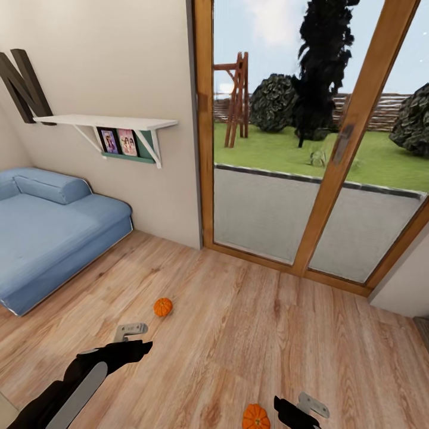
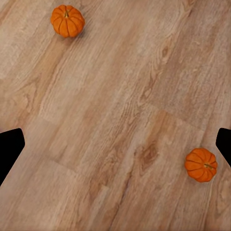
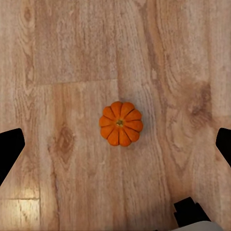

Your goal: Place each of the two pumpkins and all three candles from the living room inside a cabinet in the living room (use any cabinet), then make sure every cabinet is closed, and position the cauldron so it is next to a table in the living room.

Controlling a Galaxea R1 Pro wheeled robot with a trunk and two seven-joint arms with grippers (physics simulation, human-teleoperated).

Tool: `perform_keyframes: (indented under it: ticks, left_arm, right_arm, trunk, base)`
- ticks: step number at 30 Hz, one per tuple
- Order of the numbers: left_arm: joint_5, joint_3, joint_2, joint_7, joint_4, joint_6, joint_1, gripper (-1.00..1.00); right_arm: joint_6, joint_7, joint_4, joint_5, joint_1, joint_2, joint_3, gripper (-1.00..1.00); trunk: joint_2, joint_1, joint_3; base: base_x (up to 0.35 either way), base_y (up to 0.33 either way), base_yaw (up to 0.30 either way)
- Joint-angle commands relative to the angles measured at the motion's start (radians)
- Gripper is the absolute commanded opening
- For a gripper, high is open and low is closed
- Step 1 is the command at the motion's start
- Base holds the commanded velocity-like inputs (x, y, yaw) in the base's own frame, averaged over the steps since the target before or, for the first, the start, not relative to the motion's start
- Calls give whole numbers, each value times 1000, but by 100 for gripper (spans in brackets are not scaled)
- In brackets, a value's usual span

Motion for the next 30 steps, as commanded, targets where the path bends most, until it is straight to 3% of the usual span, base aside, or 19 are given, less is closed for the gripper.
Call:
perform_keyframes:
  ticks: [1, 30]
  left_arm:
    - [11, -3, 1, 10, -1, 1, -1, 100]
    - [15, -4, 1, 9, -3, 2, -1, 100]
  right_arm:
    - [-3, -3, -1, -8, 0, 0, 8, 100]
    - [-2, -4, -1, -8, 0, 0, 8, 100]
  trunk:
    - [-8, 4, -4]
    - [-211, 115, -95]
  base:
    - [0, 0, 0]
    - [0, 0, 0]
